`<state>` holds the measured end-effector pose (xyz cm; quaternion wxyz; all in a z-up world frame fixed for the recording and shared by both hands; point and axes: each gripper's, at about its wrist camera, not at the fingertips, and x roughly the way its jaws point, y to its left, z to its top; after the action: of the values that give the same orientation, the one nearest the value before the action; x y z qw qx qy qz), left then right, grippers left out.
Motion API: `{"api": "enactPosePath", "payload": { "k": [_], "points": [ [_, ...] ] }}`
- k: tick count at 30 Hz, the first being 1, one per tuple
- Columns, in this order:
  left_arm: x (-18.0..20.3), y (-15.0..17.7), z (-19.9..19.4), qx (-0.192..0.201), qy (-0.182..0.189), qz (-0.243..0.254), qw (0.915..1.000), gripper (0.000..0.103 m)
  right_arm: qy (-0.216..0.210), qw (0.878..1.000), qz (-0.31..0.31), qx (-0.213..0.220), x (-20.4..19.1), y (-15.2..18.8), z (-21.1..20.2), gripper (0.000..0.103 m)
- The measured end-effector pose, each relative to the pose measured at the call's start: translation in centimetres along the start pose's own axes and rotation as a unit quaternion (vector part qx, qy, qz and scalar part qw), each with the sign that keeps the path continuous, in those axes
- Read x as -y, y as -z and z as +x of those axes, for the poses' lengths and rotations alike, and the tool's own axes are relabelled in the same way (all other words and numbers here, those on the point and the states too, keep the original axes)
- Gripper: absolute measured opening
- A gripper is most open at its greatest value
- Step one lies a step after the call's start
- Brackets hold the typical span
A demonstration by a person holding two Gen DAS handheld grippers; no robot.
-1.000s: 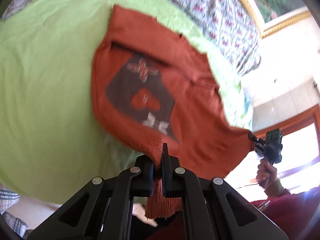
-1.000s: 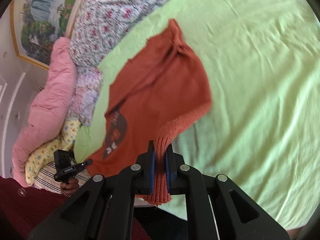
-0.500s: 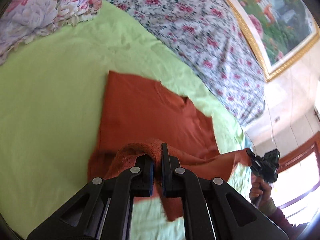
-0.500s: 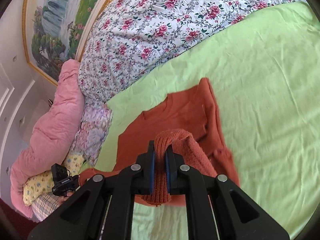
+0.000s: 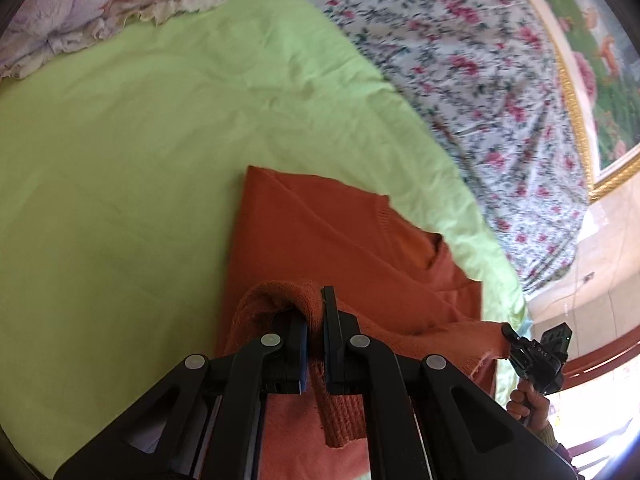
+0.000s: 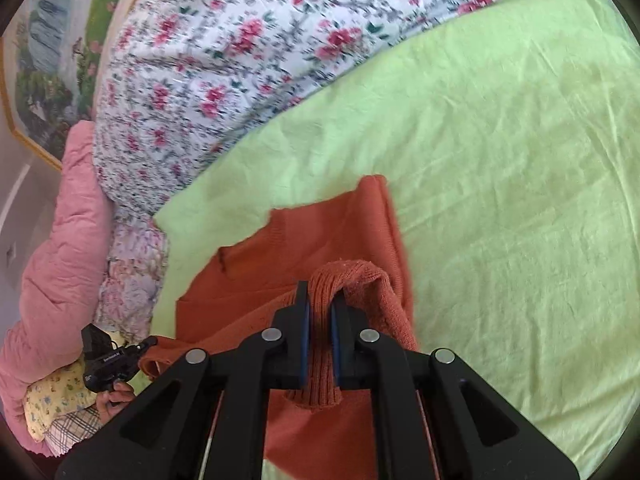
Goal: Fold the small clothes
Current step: 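Lift the hem with both tools and fold it toward the collar, then release, then press and smooth the folded sweater with both tools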
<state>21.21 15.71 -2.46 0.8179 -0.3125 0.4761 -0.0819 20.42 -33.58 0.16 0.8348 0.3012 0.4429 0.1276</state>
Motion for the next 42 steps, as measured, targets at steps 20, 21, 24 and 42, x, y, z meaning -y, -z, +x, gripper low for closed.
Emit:
{"api": "enactPosePath", "payload": {
  "k": [20,21,24,42],
  "points": [
    [2.1,3.9,-1.5,-0.068,-0.004,0.065,0.9956,0.018,0.065,0.998,0.003,0.025,-0.5,0.5,-2.2,0.039],
    [2.9,4.7,-1.1,-0.081,0.003,0.074,0.994,0.02,0.049,0.998,-0.013,0.021,-1.4,1.1,-2.4,0.039],
    [4.8,7.0,2.1,-0.133,0.021,0.093,0.9865,0.02,0.0,0.995,-0.081,-0.054,-4.8,3.6,0.0,0.039],
    [5.7,-8.4,8.2,-0.023,-0.108,0.113,0.9875,0.017,0.113,0.987,-0.113,-0.029,-3.9,-4.4,8.8,0.037]
  ]
}}
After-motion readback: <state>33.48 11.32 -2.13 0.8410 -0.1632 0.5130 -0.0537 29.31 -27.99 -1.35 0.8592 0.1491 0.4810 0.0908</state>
